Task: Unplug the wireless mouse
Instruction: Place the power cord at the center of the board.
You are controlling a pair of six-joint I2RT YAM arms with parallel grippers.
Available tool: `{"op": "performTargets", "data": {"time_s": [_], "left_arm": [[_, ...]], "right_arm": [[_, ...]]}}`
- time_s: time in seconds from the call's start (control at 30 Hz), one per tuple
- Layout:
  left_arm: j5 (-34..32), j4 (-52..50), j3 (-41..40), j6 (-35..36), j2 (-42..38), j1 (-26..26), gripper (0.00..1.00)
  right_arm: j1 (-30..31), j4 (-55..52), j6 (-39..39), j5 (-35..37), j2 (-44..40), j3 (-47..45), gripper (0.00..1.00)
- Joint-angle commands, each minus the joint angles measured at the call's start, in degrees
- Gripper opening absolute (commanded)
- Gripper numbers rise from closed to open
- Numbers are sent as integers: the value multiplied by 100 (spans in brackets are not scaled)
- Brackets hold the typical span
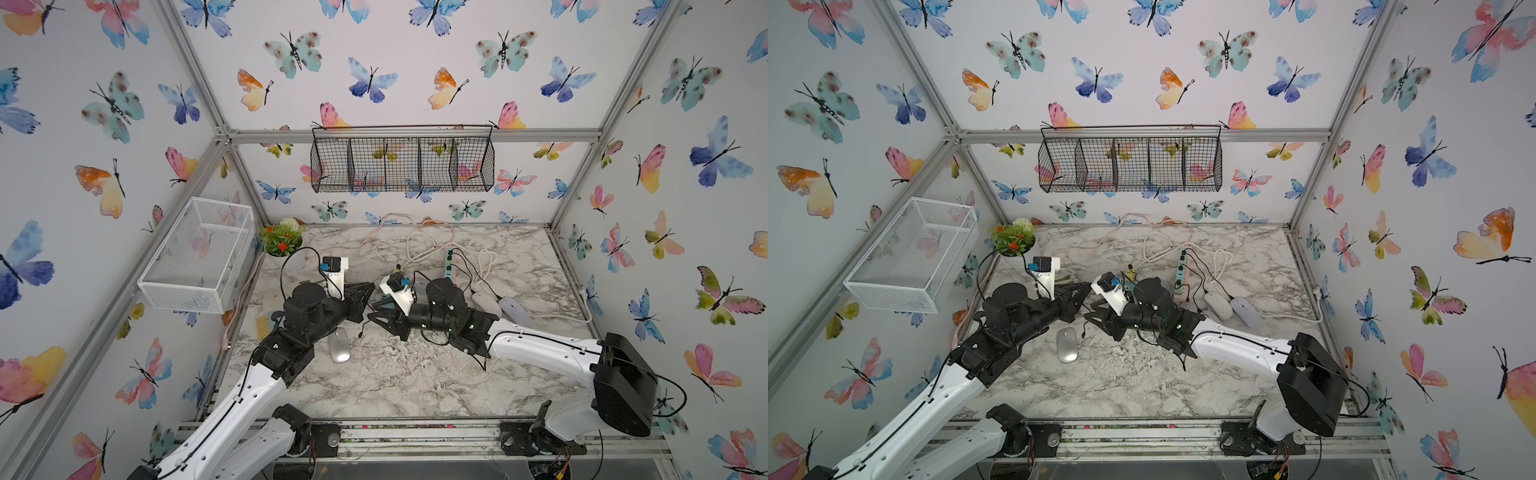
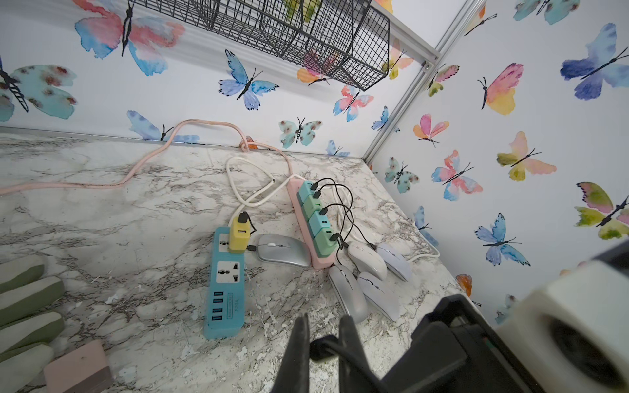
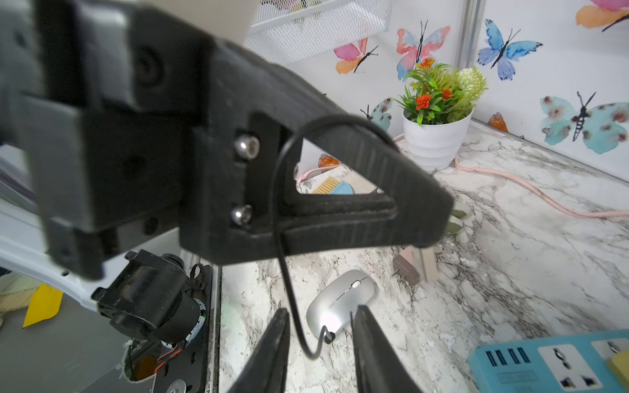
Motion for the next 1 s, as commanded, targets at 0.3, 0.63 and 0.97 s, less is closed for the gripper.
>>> {"op": "performTargets", "data": {"time_s": [0.3,0.63,0.97], "left_arm": [[-330,94,-110,51,26,-15,0],[-971,-416,-138,-295,282,580,90],[-273,-657,-501,-677,148,1977,98]], "right_arm": [[43,-57,39,387,-143,-2,2],[30,-1007,1205,2965,-151,157,1],[-28,-2456,2013,3227,715,1013,1]]}}
